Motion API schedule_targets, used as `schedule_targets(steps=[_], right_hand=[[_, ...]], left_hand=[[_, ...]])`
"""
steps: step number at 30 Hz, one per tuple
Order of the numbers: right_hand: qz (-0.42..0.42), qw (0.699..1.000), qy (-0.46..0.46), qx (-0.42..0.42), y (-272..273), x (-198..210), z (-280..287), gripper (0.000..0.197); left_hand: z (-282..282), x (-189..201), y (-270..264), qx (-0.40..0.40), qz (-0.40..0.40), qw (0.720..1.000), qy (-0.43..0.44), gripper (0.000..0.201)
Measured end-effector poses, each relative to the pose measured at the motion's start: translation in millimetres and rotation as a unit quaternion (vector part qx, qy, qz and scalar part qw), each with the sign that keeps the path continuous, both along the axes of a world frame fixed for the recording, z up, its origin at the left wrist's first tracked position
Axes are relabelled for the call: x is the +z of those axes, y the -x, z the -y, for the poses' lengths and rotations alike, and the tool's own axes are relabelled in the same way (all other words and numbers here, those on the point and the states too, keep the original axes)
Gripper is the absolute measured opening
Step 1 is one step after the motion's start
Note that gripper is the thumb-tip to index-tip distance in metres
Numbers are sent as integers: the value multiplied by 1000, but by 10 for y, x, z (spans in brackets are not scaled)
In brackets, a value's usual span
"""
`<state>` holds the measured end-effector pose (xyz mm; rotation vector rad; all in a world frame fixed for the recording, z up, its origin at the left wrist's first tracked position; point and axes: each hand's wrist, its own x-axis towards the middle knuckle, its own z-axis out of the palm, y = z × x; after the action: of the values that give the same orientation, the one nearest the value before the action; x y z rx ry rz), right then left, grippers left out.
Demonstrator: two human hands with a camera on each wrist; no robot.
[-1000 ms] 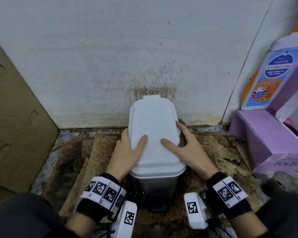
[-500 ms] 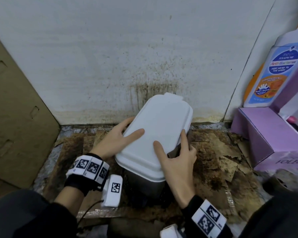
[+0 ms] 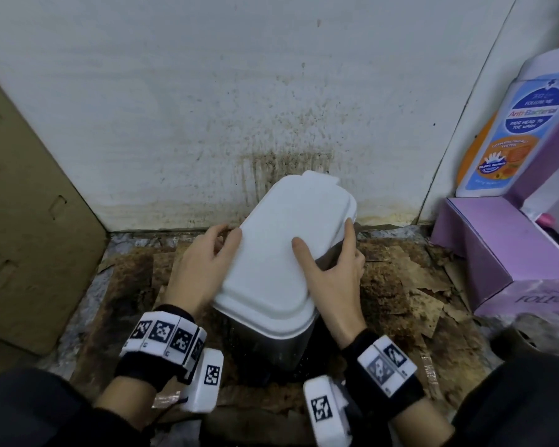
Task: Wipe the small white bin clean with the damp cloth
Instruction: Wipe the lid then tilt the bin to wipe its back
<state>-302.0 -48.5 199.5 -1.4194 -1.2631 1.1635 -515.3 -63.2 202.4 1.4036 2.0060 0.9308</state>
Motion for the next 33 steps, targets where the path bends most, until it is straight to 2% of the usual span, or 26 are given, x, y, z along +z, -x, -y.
schedule_targets(steps=[4,7,10,12,15,18,22,27,30,33], right_hand=[[16,1000,-12,16,-117,72,-386,107],[28,999,-28,25,-192,31,-683,111],[42,997,-49,40,-271,-3,-949,117],[54,995,-56,63,-326,-8,-1091,109],[68,992,-60,91,-365,33,-1236,81],[67,992,-56,95,-364,20,-1296,78],[47,994,-57,76,-364,-32,-1279,82],[28,996,-69,46,-403,-83,-1190,90],[13,997,-76,-5,-431,-133,-1059,91],[21,992,-80,-94,-389,-129,-821,89]], left_hand=[[218,-33,-201,122,53,991,-9,76],[426,24,-463,148,94,984,18,81],[528,2,-595,147,105,984,9,88],[551,-12,-615,149,115,982,2,87],[554,-14,-581,150,104,983,1,80],[532,-27,-548,150,112,982,-12,74],[525,-85,-520,141,124,982,-40,74],[423,-160,-323,108,115,986,-60,88],[324,-109,-191,78,102,989,-75,94],[180,-8,-42,55,130,989,-46,87]])
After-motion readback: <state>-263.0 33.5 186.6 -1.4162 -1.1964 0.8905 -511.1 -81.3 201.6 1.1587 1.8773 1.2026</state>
